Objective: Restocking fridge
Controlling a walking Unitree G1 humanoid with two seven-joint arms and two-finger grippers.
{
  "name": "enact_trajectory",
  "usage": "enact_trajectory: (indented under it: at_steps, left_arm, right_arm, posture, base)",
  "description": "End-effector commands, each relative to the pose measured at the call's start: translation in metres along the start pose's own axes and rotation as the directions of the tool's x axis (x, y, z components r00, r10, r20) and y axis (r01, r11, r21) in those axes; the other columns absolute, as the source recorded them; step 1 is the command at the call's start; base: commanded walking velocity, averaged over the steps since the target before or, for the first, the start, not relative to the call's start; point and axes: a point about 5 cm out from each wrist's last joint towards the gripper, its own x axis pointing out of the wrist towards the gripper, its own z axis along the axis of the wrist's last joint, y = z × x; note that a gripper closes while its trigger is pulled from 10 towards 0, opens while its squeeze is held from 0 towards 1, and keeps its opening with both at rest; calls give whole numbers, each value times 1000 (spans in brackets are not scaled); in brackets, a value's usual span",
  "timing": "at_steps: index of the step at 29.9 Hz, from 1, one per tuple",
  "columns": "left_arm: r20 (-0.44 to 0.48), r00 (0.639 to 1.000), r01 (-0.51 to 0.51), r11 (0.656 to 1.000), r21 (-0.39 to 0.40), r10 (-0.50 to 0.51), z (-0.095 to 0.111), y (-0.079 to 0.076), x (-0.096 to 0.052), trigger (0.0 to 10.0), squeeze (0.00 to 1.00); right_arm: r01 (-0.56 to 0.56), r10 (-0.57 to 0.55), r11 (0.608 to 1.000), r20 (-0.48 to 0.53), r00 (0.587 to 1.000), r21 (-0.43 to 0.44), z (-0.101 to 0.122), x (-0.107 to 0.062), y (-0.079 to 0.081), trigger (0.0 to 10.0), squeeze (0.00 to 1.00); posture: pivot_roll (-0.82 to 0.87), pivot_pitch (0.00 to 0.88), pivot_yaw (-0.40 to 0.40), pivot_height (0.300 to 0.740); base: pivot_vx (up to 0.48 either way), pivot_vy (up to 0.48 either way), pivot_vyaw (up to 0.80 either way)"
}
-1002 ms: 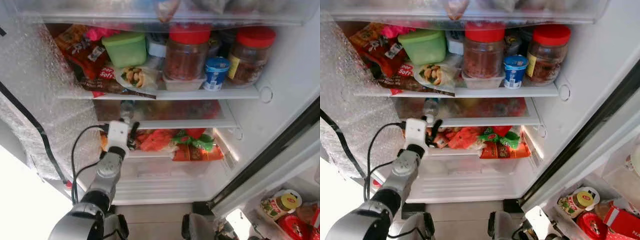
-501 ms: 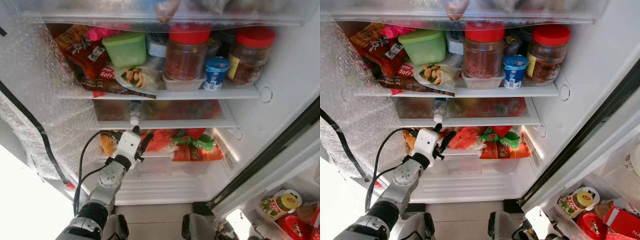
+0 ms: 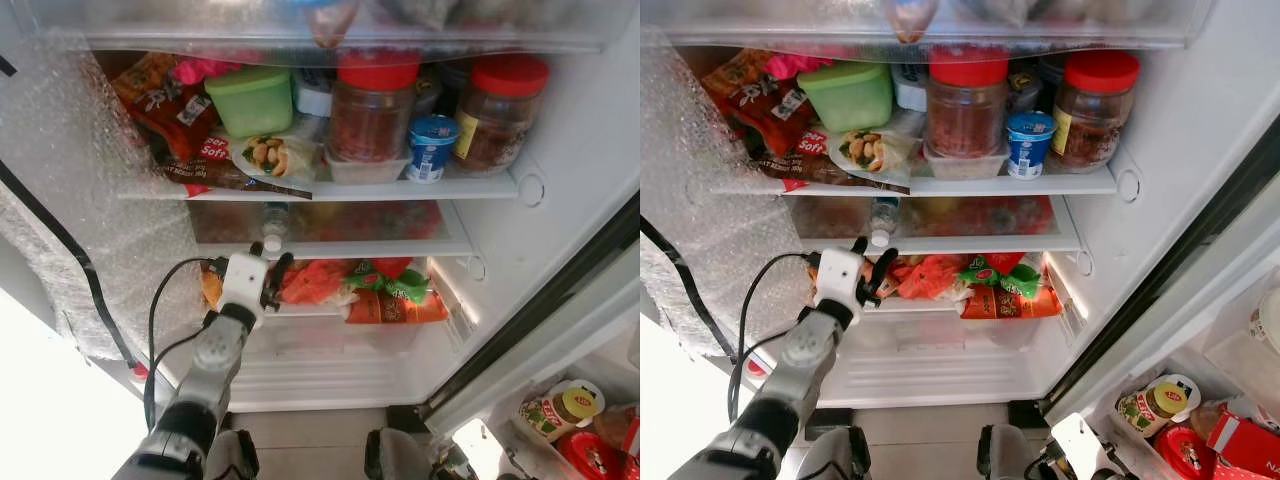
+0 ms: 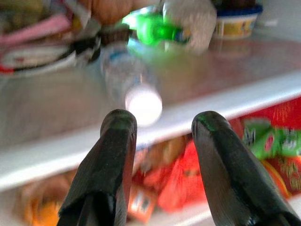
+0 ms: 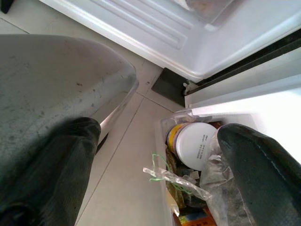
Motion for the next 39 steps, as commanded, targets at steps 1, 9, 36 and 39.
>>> enact_trajectory:
  at_steps: [1, 9, 36, 39]
  left_arm:
    - [18, 1000, 18, 1000, 2, -18, 1, -1, -3, 10000, 0]
    - [1, 978, 208, 978, 16, -208, 4, -26, -2, 10000, 0]
    - [-158, 984, 78, 997, -4, -77, 8, 9, 38, 10000, 0]
    - [-151, 984, 98, 995, -3, -97, 10, 4, 41, 10000, 0]
  right_arm:
    - [-101, 101, 995, -112, 988, 11, -25, 0, 28, 10000, 0]
    - [-103, 104, 995, -113, 988, 8, -25, -1, 28, 10000, 0]
    - [-97, 98, 995, -114, 989, 12, -25, -1, 27, 10000, 0]
    - [-98, 99, 995, -114, 989, 11, -25, -1, 27, 10000, 0]
  posture:
    - [-76, 58, 9, 607]
    - [-80, 57, 10, 607]
    - [-105, 90, 8, 607]
    - [-105, 90, 7, 607]
  base:
    - [0, 0, 0]
    - [0, 0, 0]
    - [0, 0, 0]
    - [0, 0, 0]
